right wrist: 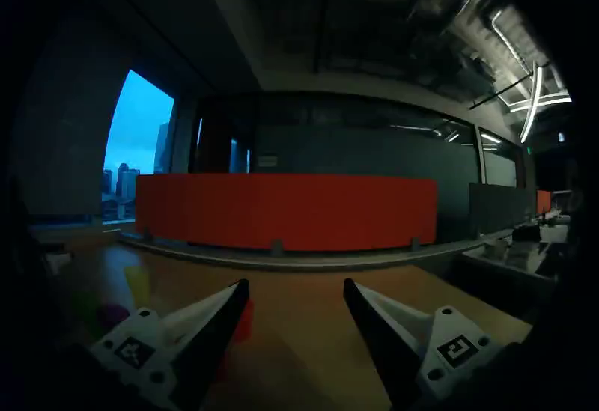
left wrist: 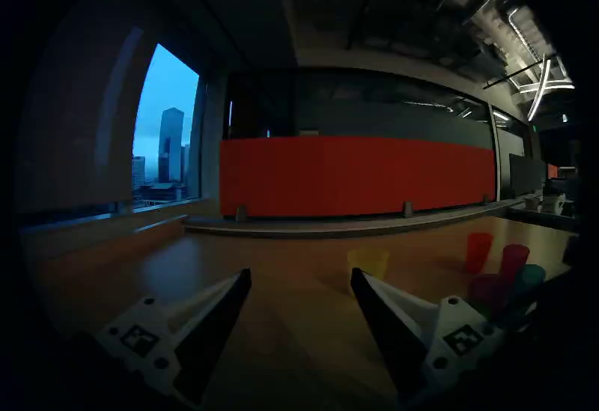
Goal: Pour water
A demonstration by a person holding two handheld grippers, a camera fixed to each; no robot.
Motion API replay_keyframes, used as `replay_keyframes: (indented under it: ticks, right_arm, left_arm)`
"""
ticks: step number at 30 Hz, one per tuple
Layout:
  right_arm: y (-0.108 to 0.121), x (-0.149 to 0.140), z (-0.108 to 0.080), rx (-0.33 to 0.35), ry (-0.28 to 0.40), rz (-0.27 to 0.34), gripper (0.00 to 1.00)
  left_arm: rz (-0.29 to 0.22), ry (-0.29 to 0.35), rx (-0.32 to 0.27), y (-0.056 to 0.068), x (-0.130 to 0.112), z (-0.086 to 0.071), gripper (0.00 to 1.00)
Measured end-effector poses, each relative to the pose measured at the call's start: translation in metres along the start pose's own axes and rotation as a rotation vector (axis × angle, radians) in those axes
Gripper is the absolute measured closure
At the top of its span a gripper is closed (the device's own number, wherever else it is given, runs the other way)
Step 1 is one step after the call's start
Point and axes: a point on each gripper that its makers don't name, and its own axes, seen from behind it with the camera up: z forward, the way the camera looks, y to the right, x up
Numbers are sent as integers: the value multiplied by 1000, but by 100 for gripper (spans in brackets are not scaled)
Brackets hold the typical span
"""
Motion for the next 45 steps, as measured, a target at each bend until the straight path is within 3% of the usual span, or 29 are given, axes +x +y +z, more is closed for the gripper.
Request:
replay_keyframes:
  ticks: [9,15,23,45]
  right_arm:
    - [-2,-13,15,-15,1,37,2]
    - [2,-24,20,-43,-5,22,1]
    - [4,-44,20,-32,-30,11,1]
    - [10,-59,20,-7,-33,34,1]
  left_arm:
    - [0,0,0,0,0,0,1]
    - [0,0,0,0,0,0,1]
    - [0,0,0,0,0,0,1]
    - [0,0,0,0,0,0,1]
